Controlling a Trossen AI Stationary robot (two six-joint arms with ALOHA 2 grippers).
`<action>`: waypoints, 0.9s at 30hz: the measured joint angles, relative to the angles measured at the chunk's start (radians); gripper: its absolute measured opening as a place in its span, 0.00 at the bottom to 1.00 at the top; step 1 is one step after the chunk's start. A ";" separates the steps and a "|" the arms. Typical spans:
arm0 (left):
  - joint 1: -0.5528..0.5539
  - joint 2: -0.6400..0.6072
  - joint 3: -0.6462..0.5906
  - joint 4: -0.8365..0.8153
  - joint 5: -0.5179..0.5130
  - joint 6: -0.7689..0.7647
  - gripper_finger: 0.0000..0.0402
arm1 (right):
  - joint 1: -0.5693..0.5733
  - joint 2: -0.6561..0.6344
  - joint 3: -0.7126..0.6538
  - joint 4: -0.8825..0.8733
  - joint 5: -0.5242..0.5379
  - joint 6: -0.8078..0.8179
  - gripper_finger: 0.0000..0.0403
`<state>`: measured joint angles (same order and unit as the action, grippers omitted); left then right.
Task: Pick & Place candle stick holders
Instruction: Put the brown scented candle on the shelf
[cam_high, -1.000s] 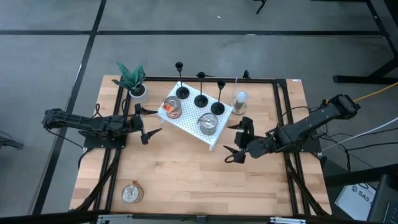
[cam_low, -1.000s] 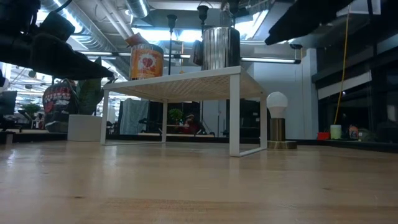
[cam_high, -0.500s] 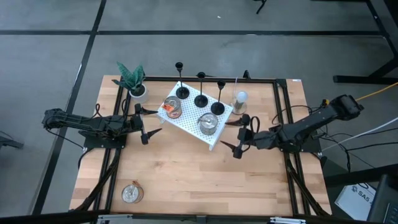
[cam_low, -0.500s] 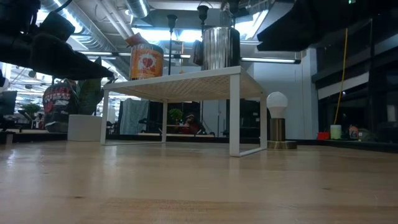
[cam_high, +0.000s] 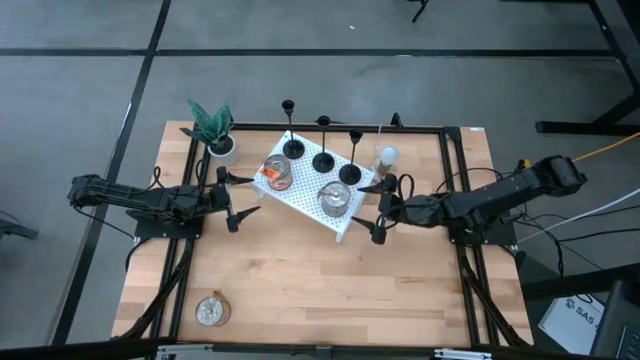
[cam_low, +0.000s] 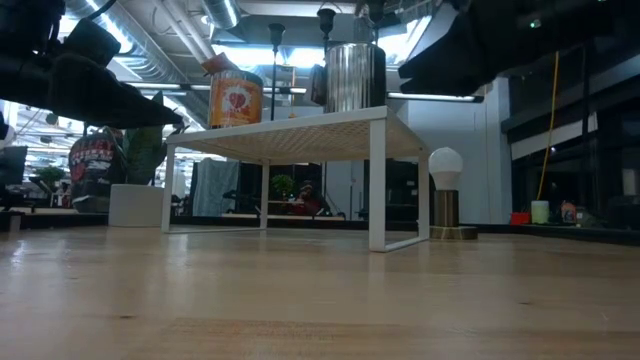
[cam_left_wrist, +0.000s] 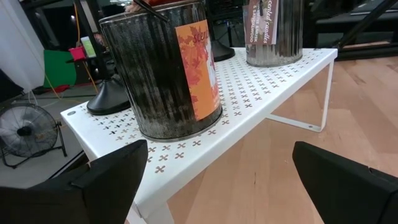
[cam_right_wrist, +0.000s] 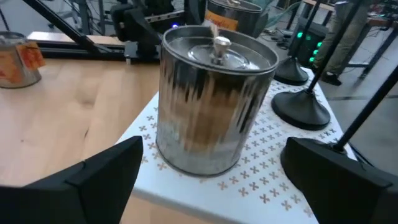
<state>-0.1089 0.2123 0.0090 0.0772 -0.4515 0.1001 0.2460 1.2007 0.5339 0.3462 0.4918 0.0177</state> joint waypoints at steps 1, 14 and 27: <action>0.000 0.000 0.000 0.000 0.000 0.000 1.00 | -0.011 0.000 0.000 0.005 -0.022 0.000 0.99; 0.000 0.000 0.000 0.000 0.000 0.000 1.00 | -0.066 0.085 0.000 0.121 -0.134 -0.008 0.96; 0.000 0.000 0.000 0.000 0.000 0.000 1.00 | -0.082 0.087 0.000 0.129 -0.150 0.001 0.61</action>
<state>-0.1089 0.2119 0.0086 0.0773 -0.4515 0.1001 0.1636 1.2881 0.5339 0.4751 0.3419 0.0187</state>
